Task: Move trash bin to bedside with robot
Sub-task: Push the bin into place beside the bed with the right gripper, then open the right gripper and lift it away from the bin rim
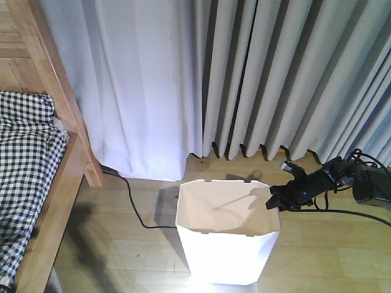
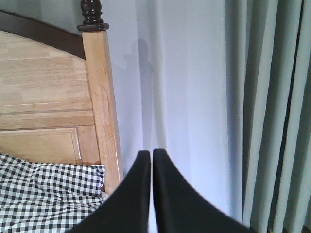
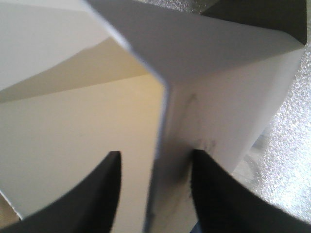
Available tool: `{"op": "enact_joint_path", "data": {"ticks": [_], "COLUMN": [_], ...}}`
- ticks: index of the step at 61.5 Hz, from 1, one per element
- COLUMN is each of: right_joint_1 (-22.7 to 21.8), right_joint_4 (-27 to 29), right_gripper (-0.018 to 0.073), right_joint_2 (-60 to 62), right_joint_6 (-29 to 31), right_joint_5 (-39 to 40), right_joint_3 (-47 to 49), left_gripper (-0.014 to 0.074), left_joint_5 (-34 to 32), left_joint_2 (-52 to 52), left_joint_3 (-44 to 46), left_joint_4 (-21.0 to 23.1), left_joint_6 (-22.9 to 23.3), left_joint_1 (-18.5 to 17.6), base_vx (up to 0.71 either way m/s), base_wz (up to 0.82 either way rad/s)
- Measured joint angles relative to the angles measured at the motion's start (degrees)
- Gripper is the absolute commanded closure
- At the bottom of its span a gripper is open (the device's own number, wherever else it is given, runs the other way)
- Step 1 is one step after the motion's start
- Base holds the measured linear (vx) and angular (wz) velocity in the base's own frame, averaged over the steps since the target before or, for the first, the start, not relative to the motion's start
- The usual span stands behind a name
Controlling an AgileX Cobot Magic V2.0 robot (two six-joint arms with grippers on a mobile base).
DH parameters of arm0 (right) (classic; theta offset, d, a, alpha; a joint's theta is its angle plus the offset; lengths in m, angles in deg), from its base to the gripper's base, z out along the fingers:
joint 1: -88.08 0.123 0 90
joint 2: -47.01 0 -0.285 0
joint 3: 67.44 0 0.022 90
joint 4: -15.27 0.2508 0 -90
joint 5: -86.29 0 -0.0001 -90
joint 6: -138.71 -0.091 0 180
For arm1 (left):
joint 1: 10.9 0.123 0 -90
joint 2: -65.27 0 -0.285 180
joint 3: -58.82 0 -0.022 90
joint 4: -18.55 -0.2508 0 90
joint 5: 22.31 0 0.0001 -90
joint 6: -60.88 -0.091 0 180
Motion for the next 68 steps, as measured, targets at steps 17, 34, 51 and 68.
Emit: {"op": "enact_joint_path", "data": {"ticks": [17,34,51,68], "right_joint_1": [0.0,-0.6,-1.7,-1.6], "right_joint_4": [-1.2,-1.7,-1.2,-0.1], "right_gripper": [0.0114,0.0118,0.0118,0.0118], "right_joint_2": [0.0,0.0,0.1,1.9], "right_joint_6": [-0.2,-0.4,-0.6,-0.8], "right_joint_5": [2.1,4.0,4.1,11.5], "right_joint_3": [0.1,0.4,0.4,-6.4], "left_gripper": [0.0603,0.0603,0.0603,0.0603], "left_joint_5": [0.0,0.0,0.0,0.0], "left_joint_2": [0.0,0.0,0.0,0.0], "left_joint_3": [0.0,0.0,0.0,0.0], "left_joint_4": [0.0,0.0,0.0,0.0], "left_joint_6": [0.0,0.0,0.0,0.0], "left_joint_1": [0.0,0.0,0.0,0.0], "base_vx": [0.00,0.00,0.00,0.00], "base_wz": [0.00,0.00,-0.01,0.00]}}
